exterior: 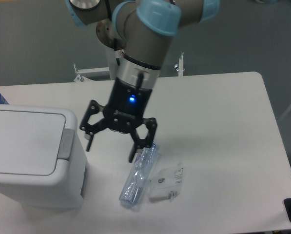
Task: Open the trash can
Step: 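Lower the gripper onto the trash can lid's edge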
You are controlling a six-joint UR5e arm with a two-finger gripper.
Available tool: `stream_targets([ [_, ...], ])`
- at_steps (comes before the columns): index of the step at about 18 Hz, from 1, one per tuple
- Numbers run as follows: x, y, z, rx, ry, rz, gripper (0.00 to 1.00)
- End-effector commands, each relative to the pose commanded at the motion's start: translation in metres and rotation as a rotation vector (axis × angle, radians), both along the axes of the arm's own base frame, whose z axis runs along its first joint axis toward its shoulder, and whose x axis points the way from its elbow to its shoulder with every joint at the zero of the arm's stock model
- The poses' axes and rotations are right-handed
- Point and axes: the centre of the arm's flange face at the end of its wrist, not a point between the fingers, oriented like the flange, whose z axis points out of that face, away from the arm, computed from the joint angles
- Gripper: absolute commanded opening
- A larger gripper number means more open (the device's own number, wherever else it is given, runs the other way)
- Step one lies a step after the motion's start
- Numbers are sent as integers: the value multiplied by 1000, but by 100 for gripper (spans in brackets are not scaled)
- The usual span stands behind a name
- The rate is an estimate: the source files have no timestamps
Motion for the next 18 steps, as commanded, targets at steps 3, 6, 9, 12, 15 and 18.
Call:
stream_targets([
  [3,6,1,-6,-8,-13,-6,100],
  [6,9,3,-10,-14,-17,-12,100],
  [9,13,-1,-22,-29,-23,-20,100],
  [12,12,-1,-23,-37,-16,-14,100],
  [15,13,0,-23,-36,-13,-15,100],
  [18,12,1,-26,-39,-16,-15,100],
])
